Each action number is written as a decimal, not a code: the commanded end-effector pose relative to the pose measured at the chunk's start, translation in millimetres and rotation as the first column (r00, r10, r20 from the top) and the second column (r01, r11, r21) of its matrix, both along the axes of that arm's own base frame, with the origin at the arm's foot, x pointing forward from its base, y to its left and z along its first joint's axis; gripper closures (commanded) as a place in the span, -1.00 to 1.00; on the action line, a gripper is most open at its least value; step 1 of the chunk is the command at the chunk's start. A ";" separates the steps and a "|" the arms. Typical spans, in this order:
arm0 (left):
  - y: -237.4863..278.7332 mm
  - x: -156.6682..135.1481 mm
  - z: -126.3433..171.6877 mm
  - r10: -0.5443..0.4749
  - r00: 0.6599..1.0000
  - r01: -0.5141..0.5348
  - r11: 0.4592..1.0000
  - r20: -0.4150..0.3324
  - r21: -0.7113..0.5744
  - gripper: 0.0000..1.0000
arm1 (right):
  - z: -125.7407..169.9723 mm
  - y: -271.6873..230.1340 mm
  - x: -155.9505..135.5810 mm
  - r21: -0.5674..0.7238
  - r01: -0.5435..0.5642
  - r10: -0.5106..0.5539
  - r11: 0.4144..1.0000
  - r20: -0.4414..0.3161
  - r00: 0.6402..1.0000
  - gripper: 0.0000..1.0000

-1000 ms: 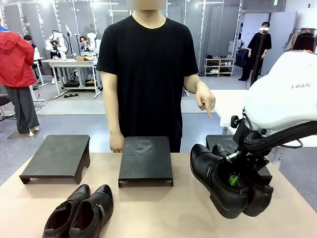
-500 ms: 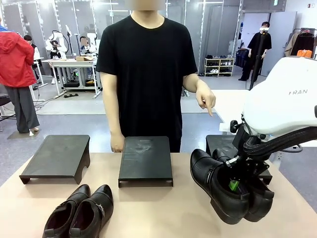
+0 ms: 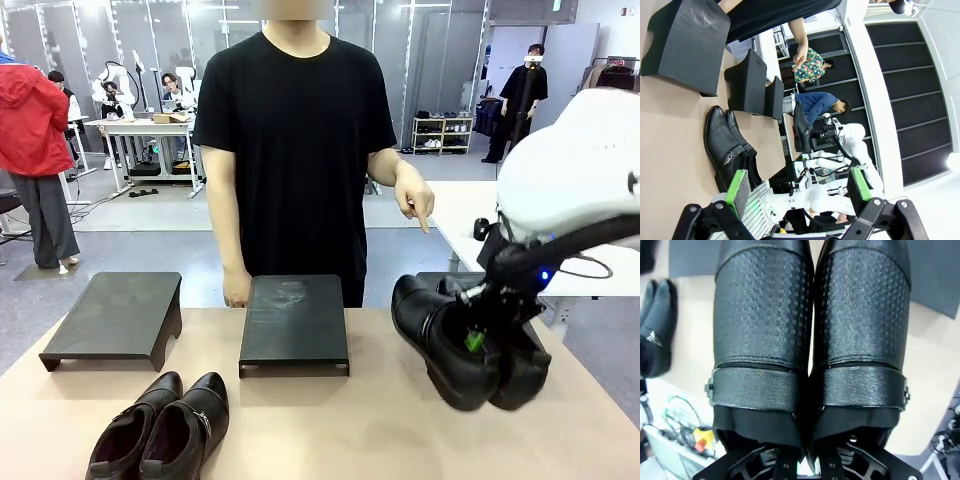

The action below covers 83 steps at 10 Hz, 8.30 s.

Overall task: Place the shoes on the stand as instructed by the person.
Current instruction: Pick up one pair of Shoes and place it on the Shoes Stand indicated by the person, then pick up another pair of Shoes and place it on the Shoes Stand indicated by the person.

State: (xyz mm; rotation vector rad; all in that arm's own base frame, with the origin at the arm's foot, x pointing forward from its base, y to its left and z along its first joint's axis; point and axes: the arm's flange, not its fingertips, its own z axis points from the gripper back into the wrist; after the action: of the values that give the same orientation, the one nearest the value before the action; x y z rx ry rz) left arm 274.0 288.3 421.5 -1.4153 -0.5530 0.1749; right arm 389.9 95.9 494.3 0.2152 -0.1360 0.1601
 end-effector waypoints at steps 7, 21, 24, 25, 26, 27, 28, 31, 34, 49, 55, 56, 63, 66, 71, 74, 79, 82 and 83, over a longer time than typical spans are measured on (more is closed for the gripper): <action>1.9 -1.2 -0.5 -0.006 1.000 0.006 1.000 0.014 0.003 -1.00 | 0.9 -20.7 153.8 -0.086 0.131 -0.122 0.988 0.101 0.987 0.81; 1.9 -1.2 -0.5 -0.006 1.000 0.006 1.000 0.014 0.003 -1.00 | -65.8 -47.7 208.4 -0.154 0.225 -0.193 0.962 0.200 0.961 0.81; 1.9 -1.2 -0.5 -0.006 1.000 0.006 1.000 0.014 0.003 -1.00 | -69.9 -49.6 206.9 -0.159 0.252 -0.228 0.954 0.153 0.962 0.81; 1.9 -1.2 -0.5 -0.006 1.000 0.006 1.000 0.014 0.003 -1.00 | -70.6 -51.7 208.4 -0.163 0.261 -0.235 0.952 0.162 0.958 0.81; 1.9 -1.2 -0.5 -0.006 1.000 0.006 1.000 0.014 0.003 -1.00 | -71.8 -54.5 209.4 -0.163 0.276 -0.252 0.947 0.154 0.955 0.45; 1.9 -1.2 -0.5 -0.006 1.000 0.006 1.000 0.014 0.003 -1.00 | -72.6 -55.6 209.5 -0.164 0.278 -0.254 0.946 0.156 0.955 0.09; 1.9 -1.2 -0.5 -0.006 1.000 0.006 1.000 0.014 0.003 -1.00 | -72.6 -55.6 208.3 -0.167 0.278 -0.253 0.946 0.157 0.955 -0.36; 1.9 -1.2 -0.5 -0.006 1.000 0.006 1.000 0.014 0.003 -1.00 | -69.1 -55.7 206.3 -0.167 0.285 -0.257 0.944 0.168 0.952 -1.00; 1.9 -1.2 -0.5 -0.006 1.000 0.006 1.000 0.014 0.003 -1.00 | -65.5 -57.7 202.6 -0.154 0.290 -0.262 0.945 0.176 0.949 -1.00; 1.9 -1.2 -0.5 -0.006 1.000 0.006 1.000 0.014 0.003 -1.00 | -64.9 -59.2 206.1 -0.142 0.256 -0.232 0.956 0.165 0.958 -1.00; 1.9 -1.2 -0.5 -0.006 1.000 0.006 1.000 0.014 0.003 -1.00 | -64.9 -59.2 206.1 -0.142 0.256 -0.232 0.956 0.165 0.958 -1.00; 1.9 -1.2 -0.5 -0.006 1.000 0.006 1.000 0.014 0.003 -1.00 | -64.9 -59.2 206.1 -0.142 0.256 -0.232 0.956 0.165 0.958 -1.00; 1.9 -1.2 -0.5 -0.006 1.000 0.006 1.000 0.014 0.003 -1.00 | 58.9 -134.3 122.8 0.223 0.122 -0.133 0.967 0.033 0.991 -1.00; 1.9 -1.2 -0.5 -0.006 1.000 0.006 1.000 0.014 0.003 -1.00 | 37.5 -214.6 69.2 0.495 0.075 -0.038 0.866 -0.085 0.996 -1.00; 1.9 -1.2 -0.5 -0.006 1.000 0.006 1.000 0.014 0.003 -1.00 | -39.4 -330.1 0.7 0.854 0.106 -0.012 0.509 -0.116 0.993 -1.00; 1.9 -1.2 -0.5 -0.006 1.000 0.006 1.000 0.014 0.003 -1.00 | -80.6 -355.3 -30.2 0.903 0.098 0.010 0.417 -0.113 0.994 -1.00; 1.9 -1.2 -0.5 -0.006 1.000 0.006 1.000 0.014 0.003 -1.00 | -129.8 -353.8 -5.4 0.927 0.205 -0.065 0.314 -0.194 0.979 -1.00; 1.9 -1.2 -0.5 -0.006 1.000 0.006 1.000 0.014 0.003 -1.00 | -94.9 -357.4 -30.1 0.912 0.103 -0.009 0.397 -0.108 0.994 -1.00; 1.9 -1.2 -0.5 -0.006 1.000 0.006 1.000 0.014 0.003 -1.00 | -94.9 -357.4 -30.1 0.912 0.103 -0.009 0.397 -0.108 0.994 -1.00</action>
State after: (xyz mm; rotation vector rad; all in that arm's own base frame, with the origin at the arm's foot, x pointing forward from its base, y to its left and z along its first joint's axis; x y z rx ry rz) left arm 274.3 288.4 420.9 -1.4151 -0.5516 0.1753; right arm 364.2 -263.0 395.5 1.3806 -0.1419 -0.0316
